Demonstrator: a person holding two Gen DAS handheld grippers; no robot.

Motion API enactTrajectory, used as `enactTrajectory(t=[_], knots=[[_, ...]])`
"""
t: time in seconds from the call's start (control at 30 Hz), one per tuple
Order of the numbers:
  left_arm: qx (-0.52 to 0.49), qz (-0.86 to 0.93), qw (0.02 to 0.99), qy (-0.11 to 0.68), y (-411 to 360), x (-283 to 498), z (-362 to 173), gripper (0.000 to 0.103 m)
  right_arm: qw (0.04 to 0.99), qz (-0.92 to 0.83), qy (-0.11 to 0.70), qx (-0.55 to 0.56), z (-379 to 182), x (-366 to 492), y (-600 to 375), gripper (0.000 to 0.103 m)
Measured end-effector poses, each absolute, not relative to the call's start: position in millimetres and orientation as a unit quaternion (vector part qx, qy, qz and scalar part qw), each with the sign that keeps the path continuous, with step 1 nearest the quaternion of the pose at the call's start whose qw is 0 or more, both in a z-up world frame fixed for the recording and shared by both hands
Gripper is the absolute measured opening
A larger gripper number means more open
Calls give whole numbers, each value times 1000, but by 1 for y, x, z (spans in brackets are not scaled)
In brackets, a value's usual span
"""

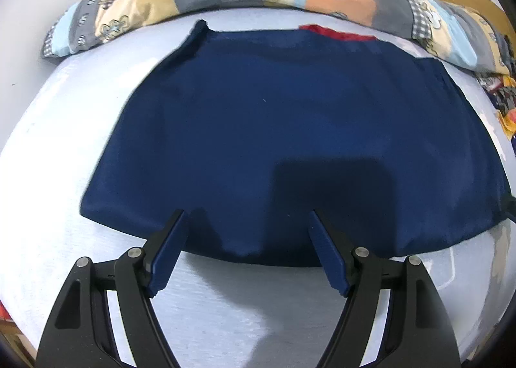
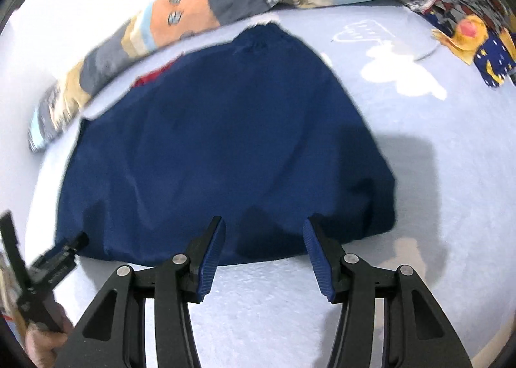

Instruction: Fold large clothes

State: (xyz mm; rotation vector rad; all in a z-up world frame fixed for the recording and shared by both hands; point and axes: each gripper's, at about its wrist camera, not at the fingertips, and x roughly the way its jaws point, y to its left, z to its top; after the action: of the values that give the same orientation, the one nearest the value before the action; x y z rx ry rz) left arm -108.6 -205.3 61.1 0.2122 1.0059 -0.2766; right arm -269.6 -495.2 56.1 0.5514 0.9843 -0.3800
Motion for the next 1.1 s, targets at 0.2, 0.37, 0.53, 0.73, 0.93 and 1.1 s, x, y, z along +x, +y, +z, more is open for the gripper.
enactTrajectory(t=[0.2,0.37,0.53,0.73,0.93,1.1], knots=[[75,-123,864,483,-194,-104,64,76,805,-182,418,381,55,-306,-531,57],[74,-123,864,483,-195,-106,63,76,749,-177,400,498,24,-329,-553,59],[82,-130,862,483,-199,-106,62,76,726,-175,392,537,7,-327,-557,59],[63,-155,859,484,-205,-107,62,76,725,-167,397,538,2,-310,-546,59],[90,-181,854,480,-227,-116,60,76,738,-190,406,505,7,-301,-539,59],[103,-185,851,480,-233,-119,58,76,775,-205,409,436,28,-293,-527,60]])
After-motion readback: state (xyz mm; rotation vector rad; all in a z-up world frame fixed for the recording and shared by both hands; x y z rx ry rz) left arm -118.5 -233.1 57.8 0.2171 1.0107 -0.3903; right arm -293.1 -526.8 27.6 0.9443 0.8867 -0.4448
